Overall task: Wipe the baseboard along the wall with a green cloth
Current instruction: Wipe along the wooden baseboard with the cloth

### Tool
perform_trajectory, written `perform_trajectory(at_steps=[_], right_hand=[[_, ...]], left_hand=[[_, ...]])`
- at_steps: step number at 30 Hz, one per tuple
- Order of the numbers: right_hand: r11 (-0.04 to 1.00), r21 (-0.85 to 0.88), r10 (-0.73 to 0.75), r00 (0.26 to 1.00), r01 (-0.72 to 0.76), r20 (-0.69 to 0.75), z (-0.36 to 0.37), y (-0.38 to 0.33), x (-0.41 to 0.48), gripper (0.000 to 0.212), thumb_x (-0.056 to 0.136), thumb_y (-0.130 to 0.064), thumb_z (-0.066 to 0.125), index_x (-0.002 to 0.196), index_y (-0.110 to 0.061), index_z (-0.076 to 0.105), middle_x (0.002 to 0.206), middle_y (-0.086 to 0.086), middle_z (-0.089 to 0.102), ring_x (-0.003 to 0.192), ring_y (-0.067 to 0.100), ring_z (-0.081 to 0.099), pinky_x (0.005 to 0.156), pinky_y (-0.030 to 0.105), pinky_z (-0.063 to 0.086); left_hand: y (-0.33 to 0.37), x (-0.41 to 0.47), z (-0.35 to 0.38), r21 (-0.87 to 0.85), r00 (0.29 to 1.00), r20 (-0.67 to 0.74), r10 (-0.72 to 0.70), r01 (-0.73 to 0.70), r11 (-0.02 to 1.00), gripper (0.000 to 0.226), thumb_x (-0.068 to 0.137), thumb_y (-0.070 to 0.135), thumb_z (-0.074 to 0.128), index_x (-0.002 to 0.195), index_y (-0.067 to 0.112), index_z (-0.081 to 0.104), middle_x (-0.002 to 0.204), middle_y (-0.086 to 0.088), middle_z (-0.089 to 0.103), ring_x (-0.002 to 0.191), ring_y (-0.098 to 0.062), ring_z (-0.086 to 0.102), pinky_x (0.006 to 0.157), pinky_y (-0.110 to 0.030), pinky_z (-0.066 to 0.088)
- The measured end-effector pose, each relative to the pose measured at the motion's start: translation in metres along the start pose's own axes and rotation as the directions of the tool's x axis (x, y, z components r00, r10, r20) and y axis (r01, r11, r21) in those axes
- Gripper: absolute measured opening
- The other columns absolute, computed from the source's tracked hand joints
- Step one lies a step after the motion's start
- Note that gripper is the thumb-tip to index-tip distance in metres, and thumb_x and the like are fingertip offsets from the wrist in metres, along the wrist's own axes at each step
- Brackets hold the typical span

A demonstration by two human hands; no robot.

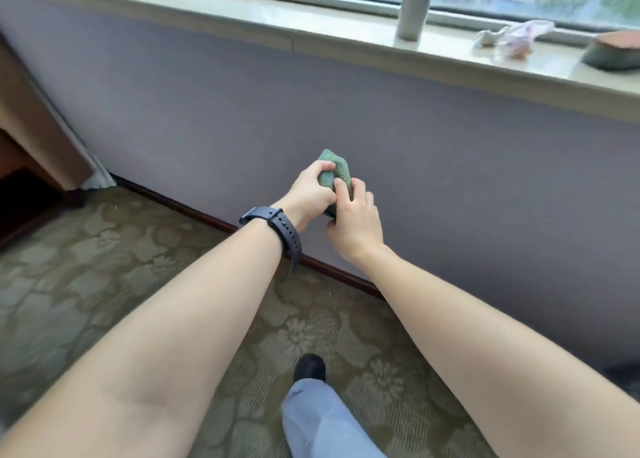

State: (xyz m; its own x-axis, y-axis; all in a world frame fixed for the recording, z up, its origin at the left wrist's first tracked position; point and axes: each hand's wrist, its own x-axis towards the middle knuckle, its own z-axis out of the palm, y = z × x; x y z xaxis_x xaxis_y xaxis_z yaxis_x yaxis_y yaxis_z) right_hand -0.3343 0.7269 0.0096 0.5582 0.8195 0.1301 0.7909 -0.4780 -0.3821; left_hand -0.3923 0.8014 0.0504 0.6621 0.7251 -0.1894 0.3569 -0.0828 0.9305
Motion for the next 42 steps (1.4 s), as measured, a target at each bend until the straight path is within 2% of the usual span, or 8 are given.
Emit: perform_trajectory(at_steps=[5,13,17,22,25,31,37,42], right_hand=[[1.0,0.017,0.0,0.999,-0.001,0.047,0.049,-0.019,0.059,0.064,0.082,-0.005,0.057,0.139,-0.011,0.029,0.142,0.014,0.031,0.11,0.035,0.043,0.087,0.041,0.043],[0.999,0.024,-0.034,0.997,0.032,0.066,0.109,-0.016,0.137,0.059,0.083,-0.002,0.054,0.138,-0.01,0.033,0.136,0.013,0.041,0.115,0.035,0.042,0.091,0.044,0.044],[1.0,0.021,-0.002,0.995,0.0,0.095,0.139,0.004,0.155,0.058,0.084,-0.001,0.051,0.138,-0.011,0.034,0.135,0.014,0.043,0.115,0.035,0.045,0.093,0.045,0.044],[0.996,0.05,0.073,0.995,-0.076,0.072,0.19,0.041,0.165,0.057,0.084,0.0,0.051,0.138,-0.014,0.036,0.133,0.012,0.048,0.114,0.033,0.048,0.091,0.044,0.048],[0.993,0.06,0.094,0.994,-0.097,0.05,0.235,0.067,0.169,0.057,0.084,0.001,0.051,0.137,-0.013,0.038,0.132,0.012,0.049,0.115,0.032,0.048,0.089,0.041,0.047],[0.996,0.003,0.085,0.996,-0.085,-0.004,0.332,0.11,0.169,0.061,0.083,0.002,0.055,0.14,-0.013,0.038,0.137,0.015,0.044,0.118,0.035,0.045,0.094,0.047,0.048],[0.988,-0.14,0.061,0.997,-0.068,-0.054,0.452,0.147,0.171,0.069,0.082,-0.004,0.061,0.143,-0.012,0.03,0.144,0.018,0.036,0.125,0.035,0.04,0.1,0.045,0.044],[0.978,-0.209,-0.03,0.999,0.022,-0.031,0.531,0.173,0.175,0.075,0.081,0.004,0.059,0.146,-0.015,0.025,0.151,0.019,0.025,0.129,0.037,0.032,0.102,0.046,0.039]], left_hand=[[-0.025,0.063,-0.04,0.058,0.999,0.021,-0.042,0.041,0.997,0.058,0.081,-0.014,0.049,0.133,0.009,0.043,0.128,-0.02,0.048,0.099,-0.023,0.05,0.089,-0.034,0.047],[-0.074,0.156,-0.074,0.001,0.994,0.066,-0.086,0.086,0.996,0.057,0.079,-0.016,0.053,0.13,0.007,0.046,0.129,-0.022,0.047,0.117,-0.035,0.05,0.098,-0.046,0.048],[-0.102,0.189,-0.066,-0.031,0.986,0.13,-0.108,0.113,0.993,0.054,0.079,-0.016,0.057,0.128,0.004,0.047,0.113,-0.017,0.051,0.111,-0.034,0.054,0.095,-0.05,0.05],[-0.147,0.232,-0.044,-0.036,0.954,0.281,-0.108,0.123,0.992,0.051,0.08,-0.015,0.058,0.126,0.002,0.046,0.11,-0.017,0.053,0.104,-0.031,0.056,0.092,-0.045,0.052],[-0.191,0.259,-0.028,0.007,0.926,0.366,-0.093,0.097,0.995,0.05,0.082,-0.013,0.057,0.128,0.003,0.045,0.111,-0.015,0.052,0.103,-0.029,0.056,0.087,-0.037,0.052],[-0.29,0.3,0.001,0.031,0.909,0.416,-0.036,0.025,0.999,0.056,0.08,-0.017,0.056,0.13,0.006,0.043,0.128,-0.022,0.049,0.116,-0.036,0.051,0.098,-0.05,0.047],[-0.406,0.348,0.025,0.014,0.903,0.425,0.064,-0.077,0.997,0.056,0.077,-0.023,0.056,0.125,0.005,0.049,0.124,-0.022,0.052,0.104,-0.027,0.052,0.087,-0.036,0.049],[-0.489,0.376,0.038,0.086,0.91,0.392,0.132,-0.179,0.98,0.055,0.074,-0.016,0.066,0.123,0.003,0.051,0.121,-0.02,0.056,0.101,-0.021,0.052,0.087,-0.031,0.047]])
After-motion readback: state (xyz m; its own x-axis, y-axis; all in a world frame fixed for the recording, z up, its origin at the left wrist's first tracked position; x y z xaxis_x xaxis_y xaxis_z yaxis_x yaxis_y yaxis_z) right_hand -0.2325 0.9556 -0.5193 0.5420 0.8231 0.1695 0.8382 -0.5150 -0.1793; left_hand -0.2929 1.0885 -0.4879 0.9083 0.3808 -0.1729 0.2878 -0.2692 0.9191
